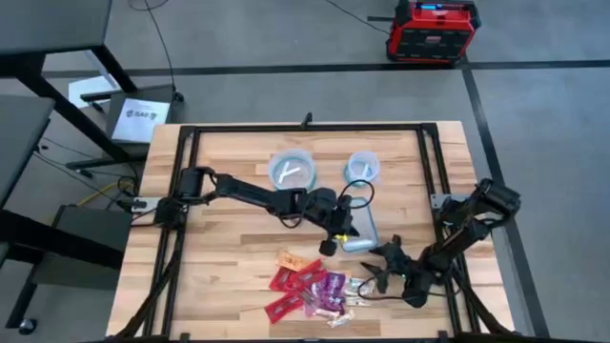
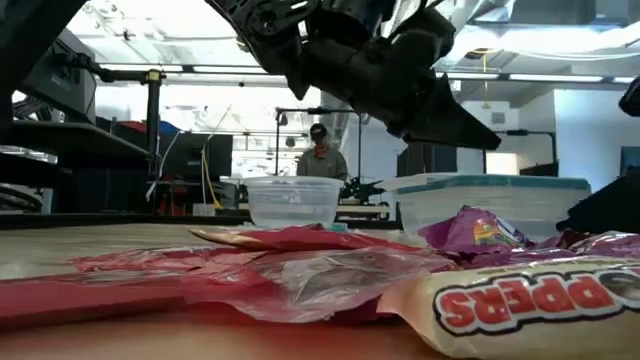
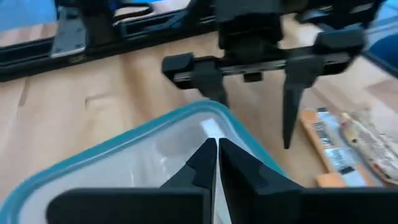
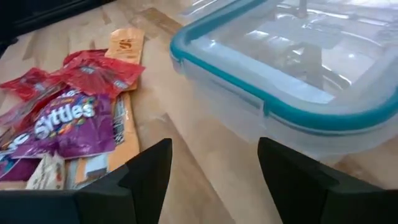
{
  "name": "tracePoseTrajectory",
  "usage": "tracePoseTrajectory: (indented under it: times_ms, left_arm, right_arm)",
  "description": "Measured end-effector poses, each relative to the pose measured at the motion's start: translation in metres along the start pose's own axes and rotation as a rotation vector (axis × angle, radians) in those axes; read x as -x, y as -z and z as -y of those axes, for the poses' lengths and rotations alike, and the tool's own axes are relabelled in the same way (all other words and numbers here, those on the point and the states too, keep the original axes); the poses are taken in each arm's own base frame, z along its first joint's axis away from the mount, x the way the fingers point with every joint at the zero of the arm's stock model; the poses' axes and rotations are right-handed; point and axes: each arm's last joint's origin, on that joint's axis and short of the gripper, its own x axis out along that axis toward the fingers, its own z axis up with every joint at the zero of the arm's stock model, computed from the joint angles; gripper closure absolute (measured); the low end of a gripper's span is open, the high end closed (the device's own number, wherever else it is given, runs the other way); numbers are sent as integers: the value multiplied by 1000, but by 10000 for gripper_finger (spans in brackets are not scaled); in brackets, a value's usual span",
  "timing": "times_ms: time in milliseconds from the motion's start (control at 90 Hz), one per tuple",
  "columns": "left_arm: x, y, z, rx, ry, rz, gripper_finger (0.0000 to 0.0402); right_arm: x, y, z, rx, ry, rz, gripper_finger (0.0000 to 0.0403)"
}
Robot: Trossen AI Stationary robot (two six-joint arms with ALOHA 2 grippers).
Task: Sort candy
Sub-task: Open the rectangular transparent bin
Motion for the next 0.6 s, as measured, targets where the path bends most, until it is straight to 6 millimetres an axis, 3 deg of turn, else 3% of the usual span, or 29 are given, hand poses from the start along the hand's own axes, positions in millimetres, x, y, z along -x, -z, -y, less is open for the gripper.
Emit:
tracePoseTrajectory:
  times_ms: [322, 600]
  left_arm:
    - [0, 9, -1, 41, 6, -88, 398]
    - [-25, 44, 4, 105, 73, -138, 398]
  right_arm:
    - [-2, -3, -4, 3, -21, 16, 177]
    - [-4, -7, -10, 29, -51, 29, 177]
